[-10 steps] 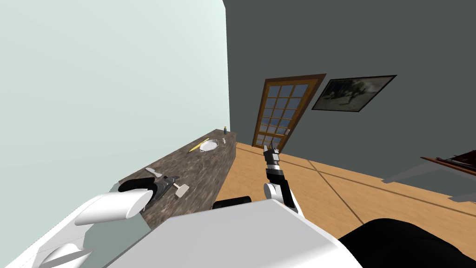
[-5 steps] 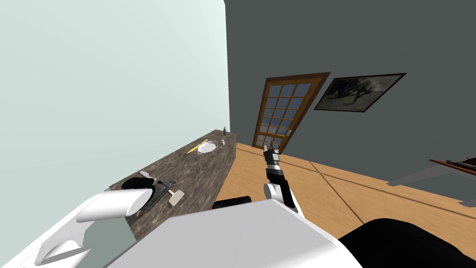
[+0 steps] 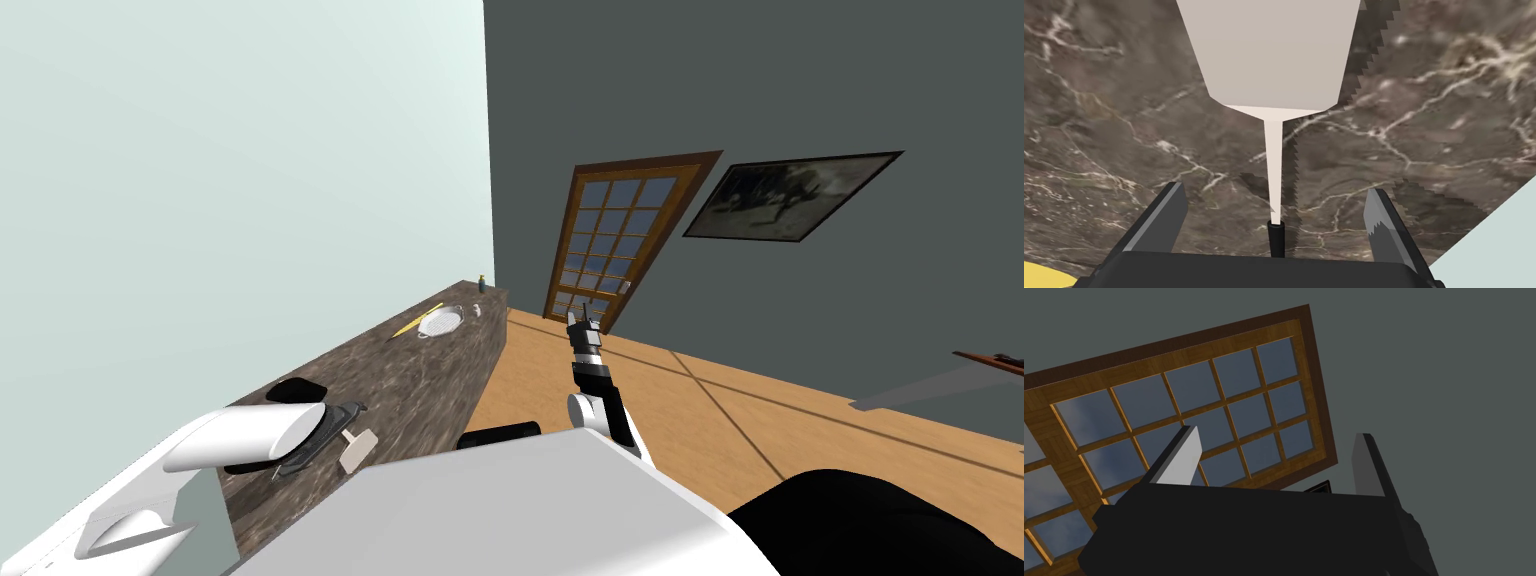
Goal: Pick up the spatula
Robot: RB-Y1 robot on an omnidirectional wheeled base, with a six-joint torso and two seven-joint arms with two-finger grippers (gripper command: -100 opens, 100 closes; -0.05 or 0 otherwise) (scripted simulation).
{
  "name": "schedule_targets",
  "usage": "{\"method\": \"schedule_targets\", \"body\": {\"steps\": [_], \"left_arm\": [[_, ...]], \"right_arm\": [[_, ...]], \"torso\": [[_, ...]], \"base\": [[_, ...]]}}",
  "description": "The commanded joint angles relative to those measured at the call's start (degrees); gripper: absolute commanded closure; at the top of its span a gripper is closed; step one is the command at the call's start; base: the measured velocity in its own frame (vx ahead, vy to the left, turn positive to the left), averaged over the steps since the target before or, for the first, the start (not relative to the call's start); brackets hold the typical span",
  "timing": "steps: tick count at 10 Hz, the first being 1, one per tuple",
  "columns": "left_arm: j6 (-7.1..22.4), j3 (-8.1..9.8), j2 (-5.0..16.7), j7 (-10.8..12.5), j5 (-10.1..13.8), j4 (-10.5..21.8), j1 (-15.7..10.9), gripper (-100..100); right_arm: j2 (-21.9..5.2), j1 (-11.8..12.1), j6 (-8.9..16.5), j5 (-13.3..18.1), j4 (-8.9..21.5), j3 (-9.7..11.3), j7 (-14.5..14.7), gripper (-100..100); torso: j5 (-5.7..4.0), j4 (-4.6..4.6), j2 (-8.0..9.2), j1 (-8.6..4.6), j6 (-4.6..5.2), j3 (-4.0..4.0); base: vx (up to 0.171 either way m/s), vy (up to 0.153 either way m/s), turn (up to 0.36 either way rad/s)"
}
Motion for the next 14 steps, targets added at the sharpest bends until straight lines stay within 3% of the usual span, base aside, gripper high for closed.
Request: {"method": "schedule_targets", "body": {"steps": [1, 2, 3, 6, 7, 8, 12, 13, 14], "left_arm": [[0.0, 0.0, 0.0, 0.0, 0.0, 0.0, 0.0, -100], [0.17, -0.03, 0.03, -0.09, -0.01, 0.12, -0.05, 0], [-0.8, -0.92, -1.54, 0.19, -1.88, 0.5, 0.37, -100], [-2.23, -2.26, -3.88, 0.6, -4.69, 1.1, 1.0, -100], [-2.04, -1.94, -3.29, 0.35, -3.99, 1.44, 0.63, -100], [-2.17, -2.0, -3.37, 0.38, -4.09, 1.49, 0.63, 100], [-2.11, -1.98, -3.34, 0.37, -4.09, 1.48, 0.65, 100], [-2.11, -1.98, -3.34, 0.37, -4.09, 1.48, 0.65, 0], [-1.04, -1.15, -1.93, 0.26, -2.35, 0.6, 0.47, 100]], "right_arm": [[0.0, 0.0, 0.0, 0.0, 0.0, 0.0, 0.0, 0], [0.0, -0.01, 0.0, 0.0, 0.0, 0.0, 0.0, 0], [0.0, -0.01, 0.0, 0.0, 0.0, 0.0, 0.0, 0], [-0.01, -0.01, 0.0, 0.0, 0.0, -0.01, 0.0, 0], [-0.01, -0.01, 0.0, 0.0, 0.0, -0.01, 0.0, 0], [0.0, -0.01, 0.0, 0.0, 0.0, 0.0, 0.0, 0], [0.0, -0.01, 0.0, 0.0, 0.0, 0.0, 0.0, 0], [0.0, -0.01, 0.0, 0.0, 0.0, 0.0, 0.0, 0], [0.0, -0.01, 0.0, 0.0, 0.0, 0.0, 0.0, 0]], "torso": [[0.0, 0.0, 0.0, 0.0, 0.0, 0.0], [0.01, 0.03, 0.14, 0.05, 0.0, 0.08], [0.02, 0.05, 0.24, 0.07, -0.01, 0.14], [0.07, 0.07, 0.31, 0.3, 0.0, 0.18], [0.07, 0.07, 0.33, 0.28, -0.01, 0.19], [0.05, 0.07, 0.33, 0.19, -0.01, 0.19], [0.08, 0.05, 0.23, 0.17, 0.03, 0.13], [0.08, 0.05, 0.23, 0.18, 0.03, 0.13], [0.08, 0.05, 0.23, 0.18, 0.02, 0.13]], "base": [[0.03, -0.009, 0.002], [0.007, -0.002, 0.0], [0.001, 0.035, -0.079], [-0.001, 0.056, -0.065], [-0.007, 0.013, -0.023], [0.0, 0.0, 0.0], [0.0, -0.001, -0.003], [0.0, 0.0, 0.0], [0.003, -0.025, 0.127]]}}
